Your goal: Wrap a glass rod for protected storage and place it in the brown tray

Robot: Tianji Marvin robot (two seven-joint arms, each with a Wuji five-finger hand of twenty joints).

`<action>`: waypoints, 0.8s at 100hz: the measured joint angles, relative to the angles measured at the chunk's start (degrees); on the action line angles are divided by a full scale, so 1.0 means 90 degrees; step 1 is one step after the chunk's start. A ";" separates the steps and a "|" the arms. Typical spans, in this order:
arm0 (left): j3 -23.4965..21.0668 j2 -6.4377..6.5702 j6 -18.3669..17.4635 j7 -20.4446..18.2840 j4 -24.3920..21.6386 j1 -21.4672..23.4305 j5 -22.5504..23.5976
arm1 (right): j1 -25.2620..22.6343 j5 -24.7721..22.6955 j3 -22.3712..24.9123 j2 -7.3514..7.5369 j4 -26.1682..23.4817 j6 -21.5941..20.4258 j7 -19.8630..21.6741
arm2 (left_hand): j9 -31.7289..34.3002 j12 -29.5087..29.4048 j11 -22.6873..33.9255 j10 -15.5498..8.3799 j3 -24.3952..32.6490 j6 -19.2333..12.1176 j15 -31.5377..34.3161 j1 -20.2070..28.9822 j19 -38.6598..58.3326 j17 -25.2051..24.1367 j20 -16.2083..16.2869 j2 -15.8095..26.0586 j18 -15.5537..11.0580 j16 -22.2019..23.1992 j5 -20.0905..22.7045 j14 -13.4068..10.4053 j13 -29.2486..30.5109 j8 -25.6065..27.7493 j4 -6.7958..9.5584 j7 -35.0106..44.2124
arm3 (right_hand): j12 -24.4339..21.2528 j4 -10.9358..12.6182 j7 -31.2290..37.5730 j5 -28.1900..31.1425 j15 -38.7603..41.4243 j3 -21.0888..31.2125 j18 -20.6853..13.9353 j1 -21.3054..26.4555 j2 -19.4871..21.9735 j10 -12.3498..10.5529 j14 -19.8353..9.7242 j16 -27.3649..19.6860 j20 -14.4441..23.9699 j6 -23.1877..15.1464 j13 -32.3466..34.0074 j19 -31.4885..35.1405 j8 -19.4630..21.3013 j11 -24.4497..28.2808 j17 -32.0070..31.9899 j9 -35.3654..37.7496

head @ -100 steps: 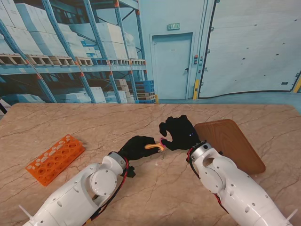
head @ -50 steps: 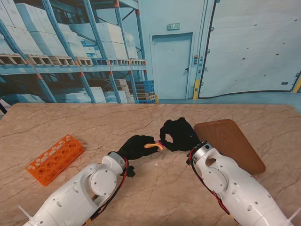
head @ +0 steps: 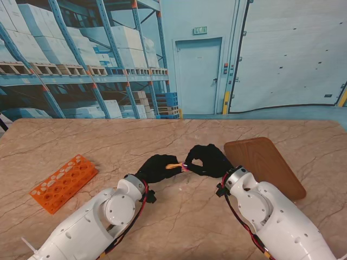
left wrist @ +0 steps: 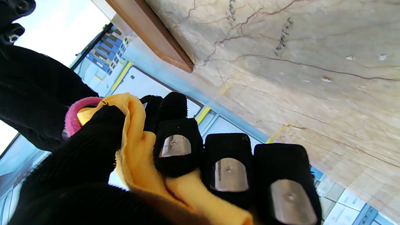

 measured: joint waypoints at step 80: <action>-0.0036 0.0001 0.0062 -0.0276 -0.0133 0.0065 -0.0290 | 0.0207 -0.0472 -0.0276 0.0043 0.0435 -0.0287 -0.0539 | -0.0004 0.0006 0.0015 -0.0004 0.2014 0.0073 0.0000 0.0374 0.0001 0.0000 0.0000 -0.0945 -0.0015 0.0000 -0.0322 -0.0009 0.0000 -0.0392 -0.0124 0.0195 | 0.0068 -0.0342 0.0107 -0.0959 -0.0172 0.0983 -0.0082 -0.0130 -0.1681 0.0002 -0.0107 0.0065 0.0375 -0.0743 -0.0122 -0.0331 0.0268 0.0032 0.0255 -0.0153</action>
